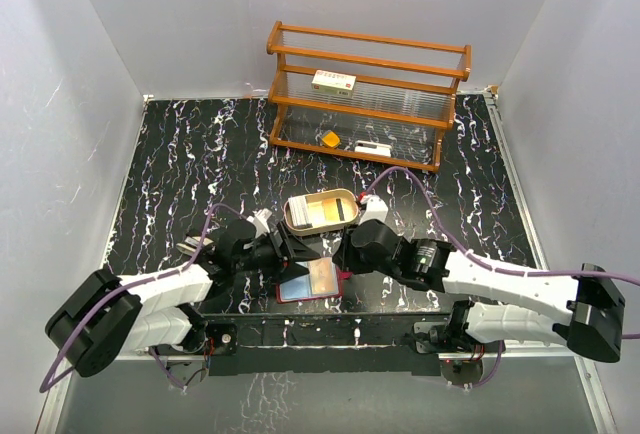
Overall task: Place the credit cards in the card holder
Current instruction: Turn over the card slot in the card holder, then pick up the credit card from the storage box.
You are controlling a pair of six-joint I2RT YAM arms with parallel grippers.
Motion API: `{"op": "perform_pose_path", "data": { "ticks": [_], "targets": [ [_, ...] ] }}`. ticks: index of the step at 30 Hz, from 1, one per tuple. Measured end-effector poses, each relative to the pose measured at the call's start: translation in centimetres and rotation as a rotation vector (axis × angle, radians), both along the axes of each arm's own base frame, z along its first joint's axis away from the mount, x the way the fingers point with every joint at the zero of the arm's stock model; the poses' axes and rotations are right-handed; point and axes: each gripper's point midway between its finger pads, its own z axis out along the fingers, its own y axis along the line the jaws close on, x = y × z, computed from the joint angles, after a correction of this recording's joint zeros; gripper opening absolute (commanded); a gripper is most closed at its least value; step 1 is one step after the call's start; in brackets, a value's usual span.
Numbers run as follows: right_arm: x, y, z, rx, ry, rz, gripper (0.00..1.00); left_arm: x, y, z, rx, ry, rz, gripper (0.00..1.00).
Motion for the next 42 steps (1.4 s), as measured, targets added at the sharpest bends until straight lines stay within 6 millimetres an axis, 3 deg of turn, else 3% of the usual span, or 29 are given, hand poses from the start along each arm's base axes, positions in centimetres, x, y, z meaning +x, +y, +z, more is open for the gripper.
{"op": "perform_pose_path", "data": {
  "ticks": [6,13,26,36,42],
  "targets": [
    [0.6,-0.4,1.7,-0.006,-0.021,-0.038,0.40,0.7,0.2,0.9,0.044,-0.046,0.012,0.67],
    [2.2,1.5,2.9,-0.026,-0.029,-0.053,0.49,1.1,2.4,3.2,0.125,-0.153,0.077,0.67],
    [9.6,5.1,1.3,-0.110,-0.005,-0.034,0.65,-1.1,8.8,0.1,0.428,-0.143,0.127,0.67],
    [14.6,7.1,-0.4,-0.132,0.012,-0.018,0.72,-0.8,9.6,2.3,0.512,-0.241,0.063,0.68],
    [15.6,7.4,-2.2,-0.134,0.037,0.009,0.72,-0.9,9.8,2.0,0.536,-0.248,0.040,0.68]
  ]
}}
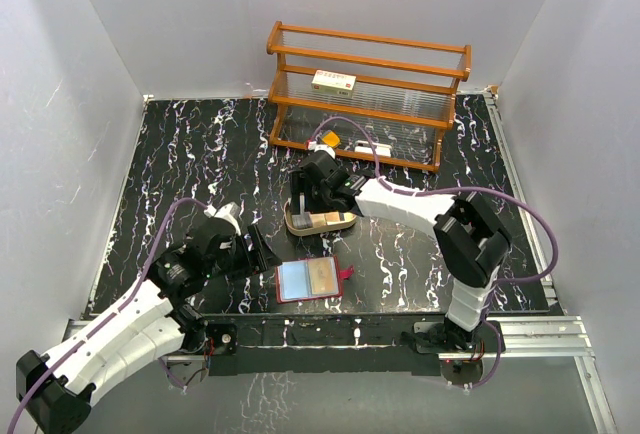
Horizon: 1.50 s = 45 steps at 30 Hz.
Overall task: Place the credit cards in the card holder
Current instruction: Pick up the credit card from the storage box.
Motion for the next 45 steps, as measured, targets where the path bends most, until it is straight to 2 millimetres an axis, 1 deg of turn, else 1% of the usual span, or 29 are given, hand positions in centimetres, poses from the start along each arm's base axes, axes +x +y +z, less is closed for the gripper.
{"op": "perform_pose_path", "data": {
  "ticks": [3,5,15,18,23,29,45],
  "targets": [
    [-0.1,0.4,-1.3,0.003,0.033,0.017,0.71,0.0,0.2,-0.2,0.011,0.000,0.001,0.68],
    [-0.1,0.6,-1.7,0.012,0.045,0.026,0.71,0.0,0.3,-0.2,0.014,-0.001,0.004,0.68],
    [0.0,2.1,-1.1,0.084,0.033,0.074,0.69,0.0,0.4,-0.1,0.016,-0.004,0.008,0.68],
    [0.0,2.2,-1.0,0.092,0.035,0.082,0.70,0.0,0.4,-0.3,0.023,0.002,0.009,0.68],
    [0.0,2.3,-1.1,0.096,0.036,0.091,0.69,0.0,0.5,-0.5,0.031,0.009,0.011,0.68],
    [0.0,2.3,-1.2,0.093,0.040,0.094,0.63,0.0,0.6,-0.6,0.037,0.008,0.017,0.68],
    [0.2,1.7,-1.4,0.076,0.041,0.077,0.38,0.0,0.6,-0.8,0.044,0.018,0.019,0.68]
  ]
}}
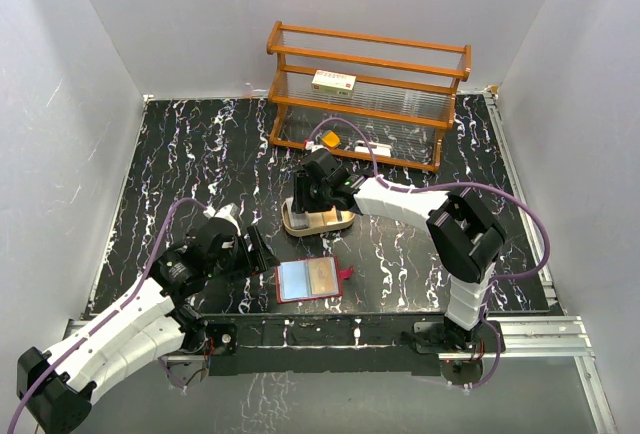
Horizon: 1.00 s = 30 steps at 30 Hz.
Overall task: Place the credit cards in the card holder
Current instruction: Pick up the credit card from the storage box.
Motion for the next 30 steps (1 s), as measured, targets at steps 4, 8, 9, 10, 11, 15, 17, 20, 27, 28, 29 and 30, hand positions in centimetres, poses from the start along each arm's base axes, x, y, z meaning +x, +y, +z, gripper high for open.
{"op": "perform_pose_path", "data": {
  "ticks": [4,8,9,10,11,15,17,20,27,28,29,30],
  "targets": [
    [0.0,0.0,0.4,0.009,-0.007,-0.001,0.33,0.0,0.0,0.0,-0.002,0.001,0.003,0.68],
    [-0.1,-0.1,0.7,0.014,-0.011,-0.003,0.27,0.0,0.0,-0.1,-0.001,0.006,0.005,0.68],
    [-0.1,-0.2,0.7,0.013,-0.012,-0.003,0.25,0.0,0.0,-0.1,0.000,0.008,0.005,0.68],
    [-0.1,-0.2,0.7,0.013,-0.013,-0.004,0.21,0.0,0.0,-0.1,0.000,0.009,0.006,0.68],
    [-0.1,-0.2,0.7,0.013,-0.013,-0.005,0.18,0.0,0.0,-0.1,0.000,0.008,0.006,0.68],
    [-0.1,-0.2,0.7,0.013,-0.013,-0.005,0.09,0.0,0.0,-0.1,0.000,0.010,0.006,0.68],
    [-0.1,-0.2,0.7,0.011,-0.013,-0.007,0.06,0.0,0.0,-0.1,0.000,0.010,0.006,0.68],
    [0.0,-0.3,0.6,0.006,-0.016,-0.012,0.04,0.0,0.0,-0.1,0.000,0.010,0.006,0.68],
    [0.2,-0.8,1.1,-0.004,-0.033,-0.031,0.00,0.1,-0.3,-0.4,-0.003,0.024,0.007,0.68],
    [0.2,-1.0,1.3,-0.005,-0.037,-0.034,0.00,0.1,-0.4,-0.5,-0.002,0.028,0.006,0.68],
    [0.1,-1.1,1.6,-0.004,-0.043,-0.037,0.00,0.1,-0.5,-0.6,-0.002,0.035,0.004,0.67],
    [0.1,-1.3,1.9,-0.004,-0.047,-0.040,0.00,0.1,-0.5,-0.7,-0.002,0.040,0.003,0.67]
  ]
}}
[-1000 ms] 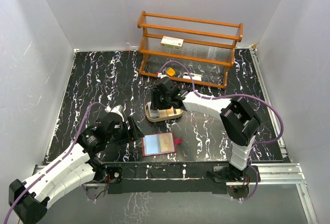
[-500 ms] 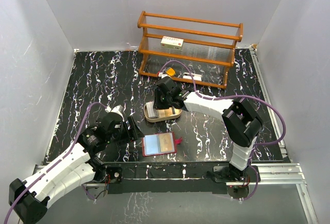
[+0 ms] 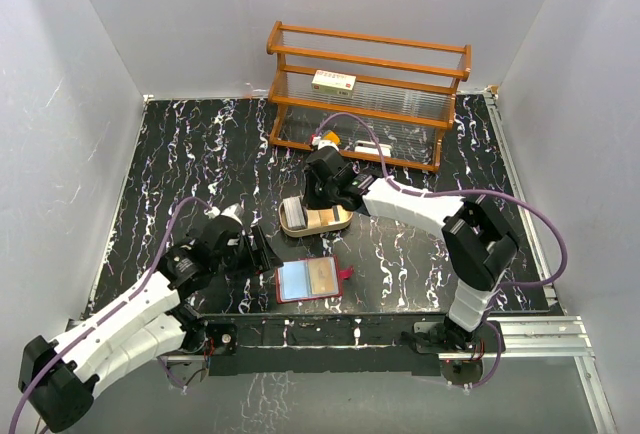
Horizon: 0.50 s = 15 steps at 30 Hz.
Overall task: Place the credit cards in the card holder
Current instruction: Pick up the credit card from the storage box.
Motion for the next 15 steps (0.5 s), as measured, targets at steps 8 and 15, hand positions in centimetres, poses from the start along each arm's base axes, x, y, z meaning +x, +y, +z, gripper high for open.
{"op": "perform_pose_path", "data": {
  "ticks": [8,15],
  "targets": [
    [0.0,-0.6,0.9,-0.010,-0.018,-0.015,0.00,-0.3,-0.1,-1.2,0.020,0.044,-0.006,0.66],
    [-0.8,-1.9,3.2,0.000,-0.045,-0.028,0.00,-0.5,-0.3,-1.8,0.021,0.074,-0.011,0.63]
  ]
}}
